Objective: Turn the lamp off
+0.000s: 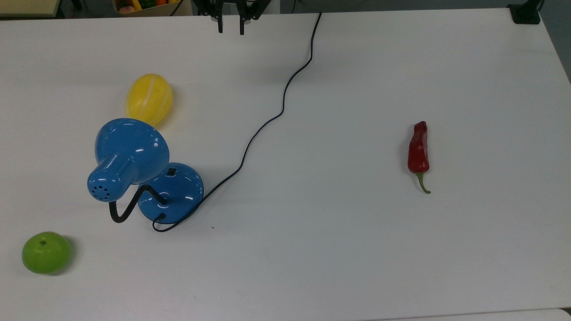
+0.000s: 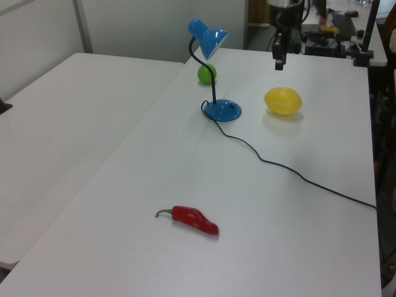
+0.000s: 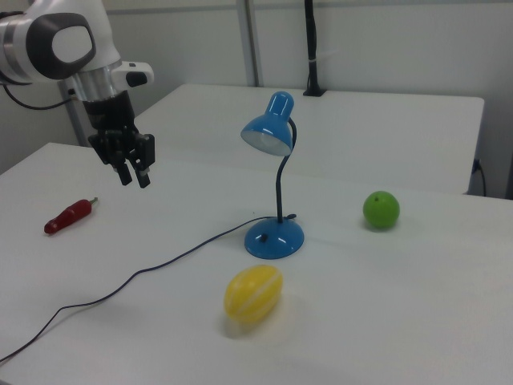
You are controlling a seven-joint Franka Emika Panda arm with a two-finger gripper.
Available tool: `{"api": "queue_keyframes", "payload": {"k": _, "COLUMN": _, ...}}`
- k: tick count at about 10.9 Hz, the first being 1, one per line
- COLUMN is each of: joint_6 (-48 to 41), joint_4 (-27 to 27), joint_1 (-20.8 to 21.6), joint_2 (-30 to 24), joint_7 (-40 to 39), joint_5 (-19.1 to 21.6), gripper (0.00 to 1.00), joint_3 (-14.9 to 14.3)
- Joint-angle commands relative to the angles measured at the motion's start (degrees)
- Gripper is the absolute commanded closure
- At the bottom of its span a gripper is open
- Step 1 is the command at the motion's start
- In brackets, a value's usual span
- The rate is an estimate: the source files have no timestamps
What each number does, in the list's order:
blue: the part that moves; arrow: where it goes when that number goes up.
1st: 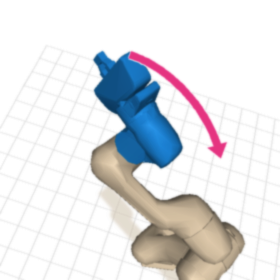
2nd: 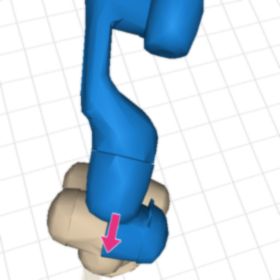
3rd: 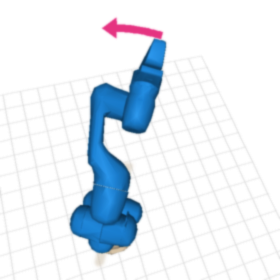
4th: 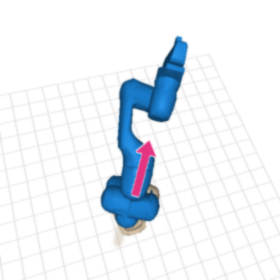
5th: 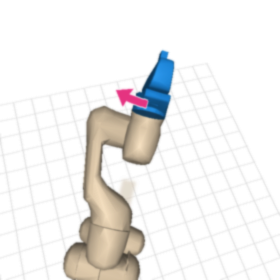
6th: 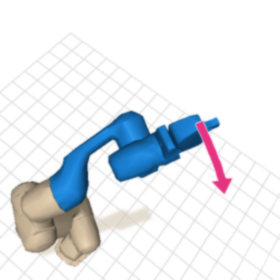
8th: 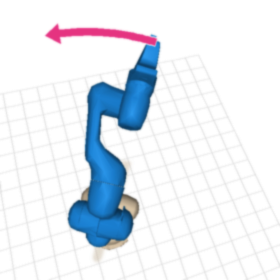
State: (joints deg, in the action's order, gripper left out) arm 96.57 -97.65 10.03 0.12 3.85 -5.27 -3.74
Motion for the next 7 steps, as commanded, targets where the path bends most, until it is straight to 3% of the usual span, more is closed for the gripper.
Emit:
{"api": "queue_keyframes", "payload": {"k": 1, "joint_6": -5.0, "joint_4": 1.6, "joint_1": 0.9, "joint_2": -0.7, "joint_7": 0.3, "joint_5": -0.6, "gripper": 0.0, "joint_3": -0.7}}
{"api": "queue_keyframes", "payload": {"k": 7, "joint_6": -6.0, "joint_4": 4.4, "joint_1": -0.4, "joint_2": -0.2, "joint_7": 0.4, "joint_5": -0.2, "gripper": 0.0, "joint_3": -0.8}}
